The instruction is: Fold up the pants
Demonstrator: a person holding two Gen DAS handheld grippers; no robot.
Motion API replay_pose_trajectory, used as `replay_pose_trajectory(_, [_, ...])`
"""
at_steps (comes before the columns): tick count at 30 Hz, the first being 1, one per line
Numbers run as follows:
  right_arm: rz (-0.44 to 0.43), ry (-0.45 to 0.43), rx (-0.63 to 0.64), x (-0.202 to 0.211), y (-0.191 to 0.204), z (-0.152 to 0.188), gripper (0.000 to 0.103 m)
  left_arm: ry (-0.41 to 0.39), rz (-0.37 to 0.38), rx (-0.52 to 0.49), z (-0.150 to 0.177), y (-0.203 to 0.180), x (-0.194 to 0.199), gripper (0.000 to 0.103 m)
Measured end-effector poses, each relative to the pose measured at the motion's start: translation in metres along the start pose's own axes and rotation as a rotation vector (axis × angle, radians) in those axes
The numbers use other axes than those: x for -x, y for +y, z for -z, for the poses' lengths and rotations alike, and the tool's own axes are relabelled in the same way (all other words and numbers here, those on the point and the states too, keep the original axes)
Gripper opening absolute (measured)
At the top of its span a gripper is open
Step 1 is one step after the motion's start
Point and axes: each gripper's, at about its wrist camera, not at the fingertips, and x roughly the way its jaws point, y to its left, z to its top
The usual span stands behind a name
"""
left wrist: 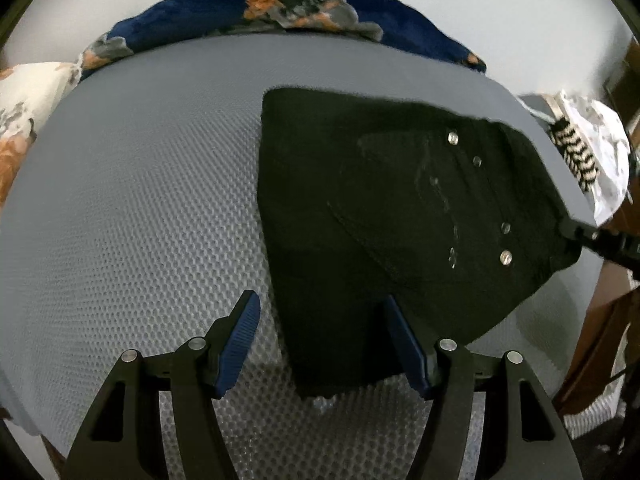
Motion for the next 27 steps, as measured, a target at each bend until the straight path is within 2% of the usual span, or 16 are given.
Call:
replay_pose_trajectory(3, [0.026,0.023,-0.001,-0.007,-0.004,0.004,0.006,0.049,0.014,0.021,0.004,0.007,-0.011,0.066])
replay_pose_trajectory(6, [0.042,0.043,-0.014,-0.020,-0.012,0.006,0.007,0.060,0.058,0.075,0.005,0.018,-0.015,0.067])
replay_pose_trajectory(13, [0.045,0.065,-0.016,-0.025,-0.014,0.001,0.009,0.043,0.036,0.050,0.005,0.014,-0.014,0.067])
replay_pose_trajectory(16, [0.049,0.057,-0.015,-0.023,-0.012,-0.001,0.014,0.032,0.019,0.037,0.005,0.012,-0.013,0.067])
replay_pose_trajectory(19, [0.056,0.040,-0.014,-0.018,-0.010,-0.005,0.031,0.016,-0.007,0.022,0.002,0.011,-0.010,0.067])
replay_pose_trajectory(21, [0.045,-0.007,-0.023,-0.012,-0.011,-0.008,0.049,-0.002,-0.029,0.017,-0.001,0.011,-0.007,0.067])
replay_pose_trajectory(23, [0.048,-0.023,-0.027,-0.010,-0.012,-0.012,0.056,-0.014,-0.044,0.017,-0.003,0.014,-0.005,0.067])
replay_pose_trajectory(27, [0.015,0.017,-0.030,-0.018,-0.015,-0.023,0.057,-0.025,-0.058,0.027,-0.008,0.020,-0.004,0.067])
